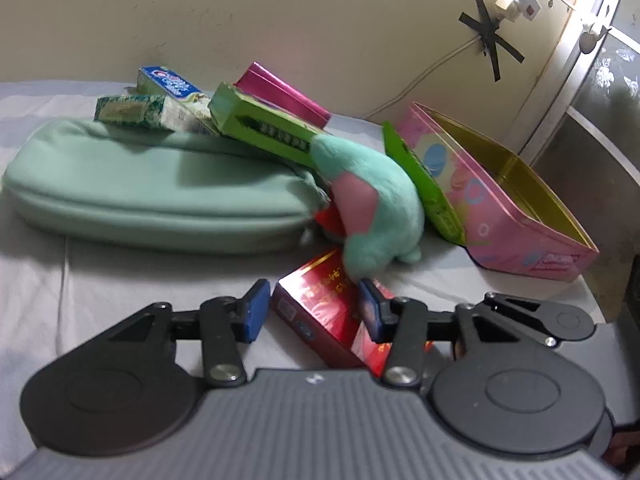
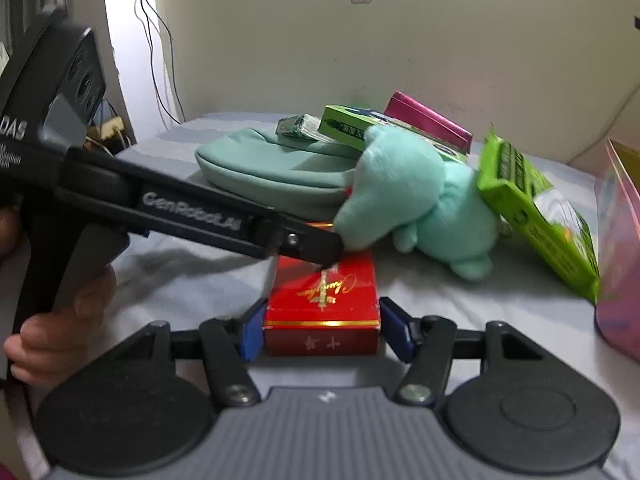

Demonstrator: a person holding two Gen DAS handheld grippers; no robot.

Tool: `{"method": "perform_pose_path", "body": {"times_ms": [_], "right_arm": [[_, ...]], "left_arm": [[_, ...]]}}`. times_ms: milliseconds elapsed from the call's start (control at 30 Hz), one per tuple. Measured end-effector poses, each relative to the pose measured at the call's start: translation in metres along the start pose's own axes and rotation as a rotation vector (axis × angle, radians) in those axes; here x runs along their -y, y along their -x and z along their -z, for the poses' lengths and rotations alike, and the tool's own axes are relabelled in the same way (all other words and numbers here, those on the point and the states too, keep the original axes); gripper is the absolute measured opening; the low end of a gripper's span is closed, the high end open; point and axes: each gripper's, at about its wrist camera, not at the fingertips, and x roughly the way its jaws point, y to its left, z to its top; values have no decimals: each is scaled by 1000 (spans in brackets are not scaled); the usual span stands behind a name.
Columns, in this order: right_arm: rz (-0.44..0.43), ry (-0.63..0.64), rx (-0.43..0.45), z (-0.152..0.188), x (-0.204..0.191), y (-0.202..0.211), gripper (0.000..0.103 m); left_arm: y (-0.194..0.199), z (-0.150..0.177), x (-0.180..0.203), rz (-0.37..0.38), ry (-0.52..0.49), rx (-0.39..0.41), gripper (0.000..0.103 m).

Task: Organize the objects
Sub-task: 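Grasp the red box with the left tool and drop it into the pink tin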

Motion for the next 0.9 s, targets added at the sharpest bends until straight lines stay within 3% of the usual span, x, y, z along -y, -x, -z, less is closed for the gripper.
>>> {"method": "perform_pose_path", "body": {"times_ms": [100, 200, 333, 433, 533, 667, 767, 900], "right_arm": [[-3, 22, 59, 19, -1, 36, 59], [73, 64, 166, 27, 3, 76, 59], [233, 54, 326, 10, 43, 122, 59], [336, 22, 389, -1, 84, 146, 59], [376, -56, 366, -13, 132, 139, 58], [353, -162, 301, -19, 183, 123, 58], [365, -174, 261, -19, 202, 98, 58], [366, -187, 261, -5, 195, 94, 62]], "left_arm": [[21, 12, 21, 7, 15, 13, 48], [34, 6, 62, 15, -69, 53, 48], [23, -34, 129, 65, -218, 132, 49], [-5, -66, 179, 122, -309, 185, 52], [-55, -85, 210, 128, -364, 188, 53], [-109, -93, 227, 101, -343, 140, 54], [-133, -97, 226, 81, -303, 98, 56], [-159, -96, 231, 54, -312, 50, 57]]}}
